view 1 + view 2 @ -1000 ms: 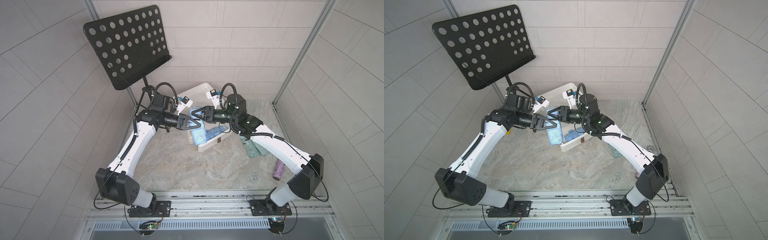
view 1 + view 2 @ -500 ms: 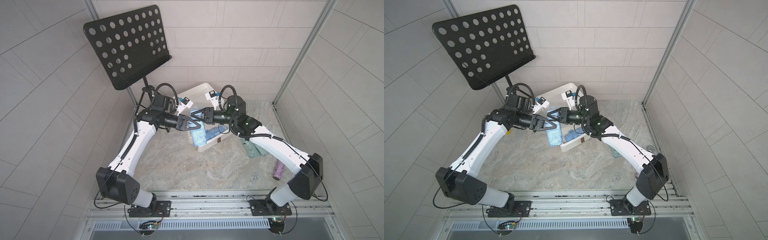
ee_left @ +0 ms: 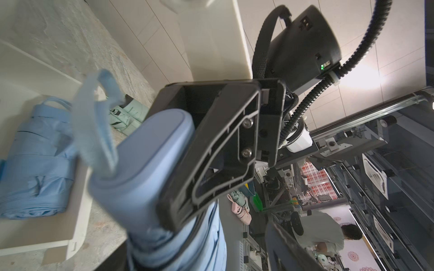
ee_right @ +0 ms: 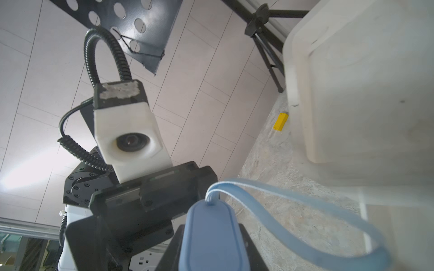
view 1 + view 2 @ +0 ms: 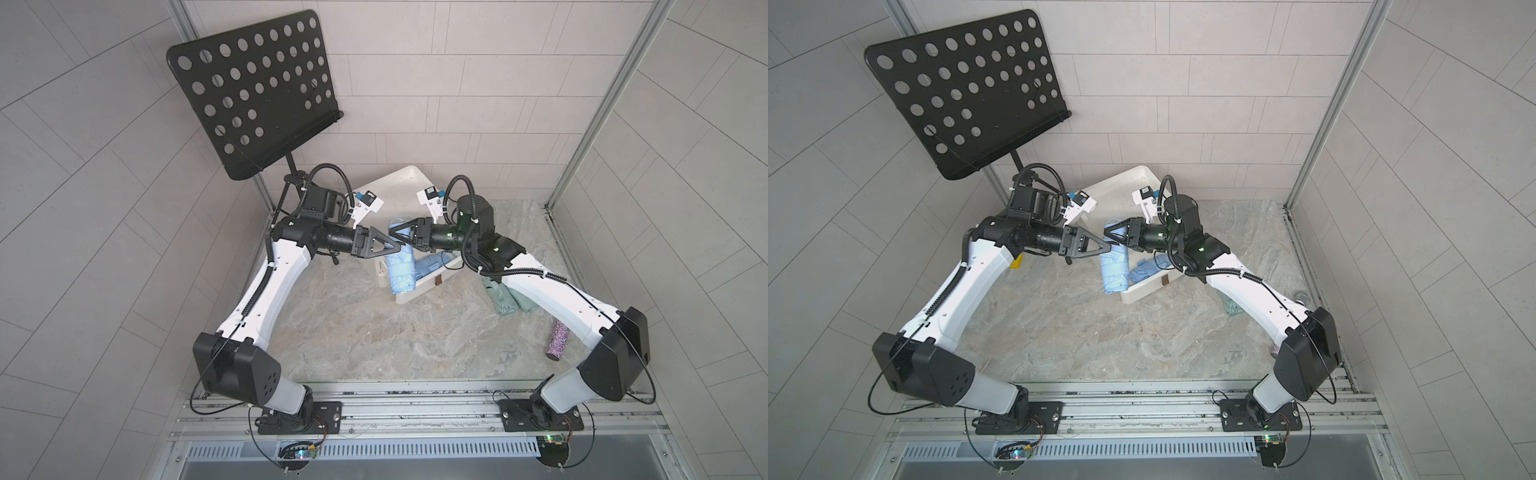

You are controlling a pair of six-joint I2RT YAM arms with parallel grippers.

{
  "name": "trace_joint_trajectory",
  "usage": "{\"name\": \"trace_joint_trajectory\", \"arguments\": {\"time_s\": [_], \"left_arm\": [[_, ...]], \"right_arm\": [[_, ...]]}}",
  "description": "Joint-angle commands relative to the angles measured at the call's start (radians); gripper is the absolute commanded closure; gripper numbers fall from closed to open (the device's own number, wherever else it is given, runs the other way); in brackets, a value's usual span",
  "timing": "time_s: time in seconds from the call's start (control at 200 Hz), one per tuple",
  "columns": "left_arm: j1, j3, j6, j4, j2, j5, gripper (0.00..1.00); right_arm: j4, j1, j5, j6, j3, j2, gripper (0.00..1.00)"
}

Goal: Place the umbrella in the drawer by color
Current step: Pick up the umbrella from the center of the board, then place the umbrella in the drawer.

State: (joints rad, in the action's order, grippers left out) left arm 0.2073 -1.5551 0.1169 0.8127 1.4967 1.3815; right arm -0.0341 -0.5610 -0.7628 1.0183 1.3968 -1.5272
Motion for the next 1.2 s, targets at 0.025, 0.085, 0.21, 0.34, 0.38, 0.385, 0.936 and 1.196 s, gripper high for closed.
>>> {"name": "trace_joint_trajectory", "arguments": {"time_s": [0.025,0.085,0.21,0.34,0.38,0.385,0.936,1.196], "left_arm": [[-0.048,-0.031,-0.026,-0.01,0.002,-0.069,0.18],[-0.063,-0.025,-0.026,-0.008,-0.007,-0.101,0.18],[-0.074,-0.011,-0.053,-0.013,-0.054,-0.153,0.18],[-0.074,0.009,-0.097,-0.02,-0.123,-0.234,0.18],[-0.073,0.017,-0.107,-0.025,-0.145,-0.254,0.18],[-0.073,0.018,-0.107,-0.026,-0.147,-0.256,0.18],[-0.097,0.096,-0.198,-0.03,-0.282,-0.363,0.18],[-0.133,0.123,-0.206,-0.037,-0.285,-0.343,0.18]], "right_arm": [[-0.008,0.053,0.078,0.045,-0.044,0.082,0.79],[-0.021,0.074,0.111,0.061,-0.083,0.109,0.78],[-0.014,0.104,0.204,0.083,-0.154,0.156,0.79],[-0.015,0.115,0.324,0.126,-0.229,0.182,0.79],[-0.031,0.119,0.359,0.151,-0.254,0.183,0.78],[-0.034,0.118,0.362,0.154,-0.256,0.183,0.79],[-0.139,0.13,0.648,0.422,-0.313,0.027,0.77],[-0.179,0.118,0.643,0.478,-0.264,-0.087,0.77]]}}
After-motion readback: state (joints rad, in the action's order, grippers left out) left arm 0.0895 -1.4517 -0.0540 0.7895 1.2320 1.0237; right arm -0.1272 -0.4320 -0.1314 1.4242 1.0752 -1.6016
